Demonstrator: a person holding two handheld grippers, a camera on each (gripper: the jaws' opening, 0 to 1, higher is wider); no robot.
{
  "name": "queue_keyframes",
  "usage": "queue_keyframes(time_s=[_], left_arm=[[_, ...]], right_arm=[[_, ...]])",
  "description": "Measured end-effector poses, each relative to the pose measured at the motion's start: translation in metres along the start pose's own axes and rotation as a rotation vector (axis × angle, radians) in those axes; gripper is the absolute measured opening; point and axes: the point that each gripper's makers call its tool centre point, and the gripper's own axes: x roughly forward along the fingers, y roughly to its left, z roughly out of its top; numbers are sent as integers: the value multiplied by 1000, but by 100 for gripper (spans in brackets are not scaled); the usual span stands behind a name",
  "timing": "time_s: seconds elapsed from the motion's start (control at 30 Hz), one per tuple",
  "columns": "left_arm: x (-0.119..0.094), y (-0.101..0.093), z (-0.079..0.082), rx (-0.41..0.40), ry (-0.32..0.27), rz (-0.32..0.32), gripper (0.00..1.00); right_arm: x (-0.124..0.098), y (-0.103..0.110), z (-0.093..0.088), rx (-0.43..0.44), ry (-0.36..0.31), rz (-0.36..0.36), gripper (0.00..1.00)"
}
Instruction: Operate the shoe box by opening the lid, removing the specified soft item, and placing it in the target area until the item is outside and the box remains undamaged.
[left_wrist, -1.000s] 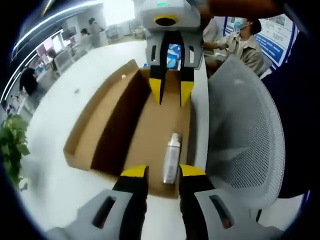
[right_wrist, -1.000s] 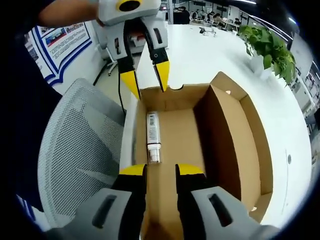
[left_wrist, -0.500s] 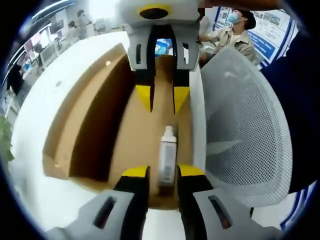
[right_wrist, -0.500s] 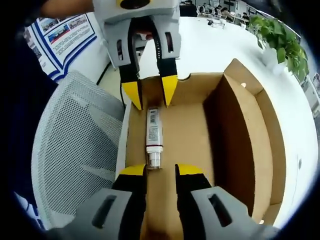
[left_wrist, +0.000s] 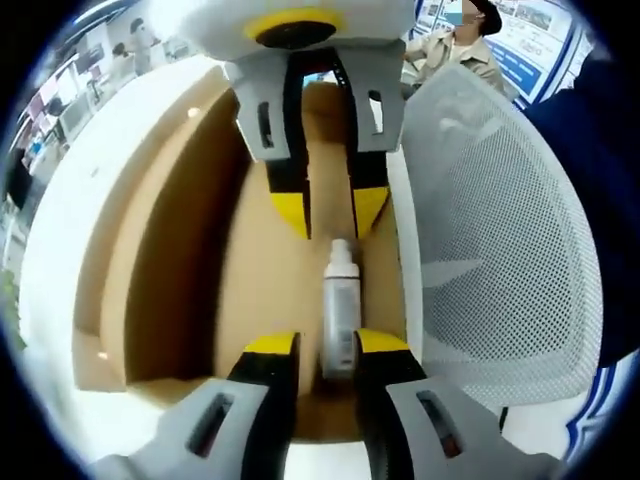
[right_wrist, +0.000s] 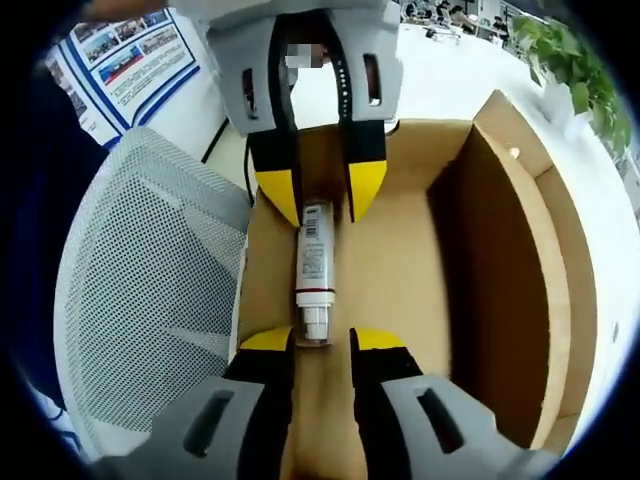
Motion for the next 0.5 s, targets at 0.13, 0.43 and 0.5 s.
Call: queue_keyframes(time_s=[0.13,0.43,0.5], left_arm=[[5,-1,-2,2,9,-11,19],[13,-3,0,7,9,-1,18],[15,-3,-1,7,9,2,18]], right_arm=[[4,1,-3,-6,19,17,21],[9,4,-5,-1,24,49,19],[11,4,-4,-8,22,48,19]])
